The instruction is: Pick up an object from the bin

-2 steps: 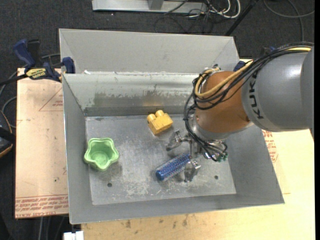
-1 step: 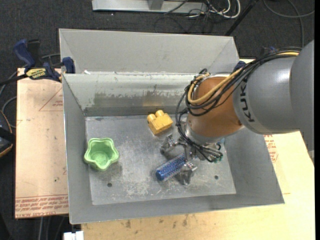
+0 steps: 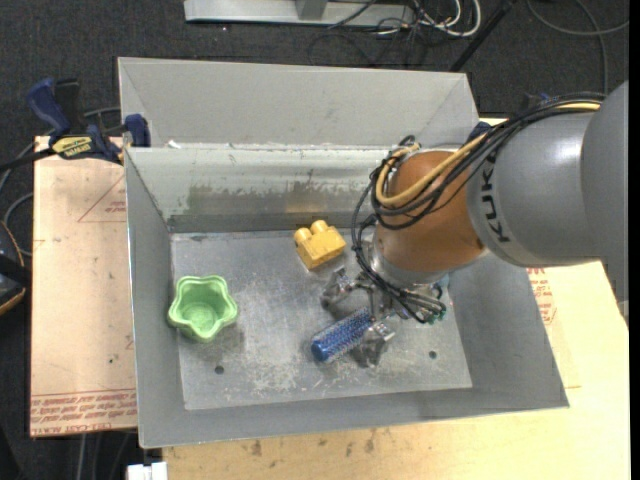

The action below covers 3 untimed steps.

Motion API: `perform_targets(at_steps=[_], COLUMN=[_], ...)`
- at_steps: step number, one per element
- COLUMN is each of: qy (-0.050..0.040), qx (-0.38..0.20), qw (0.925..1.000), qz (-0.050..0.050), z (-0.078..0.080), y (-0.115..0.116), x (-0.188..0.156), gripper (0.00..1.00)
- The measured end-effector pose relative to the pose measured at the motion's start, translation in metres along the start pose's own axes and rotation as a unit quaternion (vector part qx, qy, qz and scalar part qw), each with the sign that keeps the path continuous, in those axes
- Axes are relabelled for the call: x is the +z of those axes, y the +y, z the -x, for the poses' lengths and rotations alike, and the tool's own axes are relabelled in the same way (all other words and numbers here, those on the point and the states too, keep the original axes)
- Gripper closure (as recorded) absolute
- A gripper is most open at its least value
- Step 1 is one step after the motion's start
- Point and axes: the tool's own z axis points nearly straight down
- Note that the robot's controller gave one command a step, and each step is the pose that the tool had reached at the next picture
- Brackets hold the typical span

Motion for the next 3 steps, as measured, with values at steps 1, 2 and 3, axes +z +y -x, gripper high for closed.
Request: perform_targets(at_steps=[1, 2, 3], qy=[-0.0021, -0.0004, -0.0014], qx=[0.0, 0.0, 0.001], qw=[1.0, 1.0, 1.0], qz=[0.0, 0.001, 0.0], z=[0.002, 0.003, 0.005], y=[0.0, 0.0, 0.0], x=[-0.003, -0.024, -0.07], gripper=[1.0, 1.0, 1.0])
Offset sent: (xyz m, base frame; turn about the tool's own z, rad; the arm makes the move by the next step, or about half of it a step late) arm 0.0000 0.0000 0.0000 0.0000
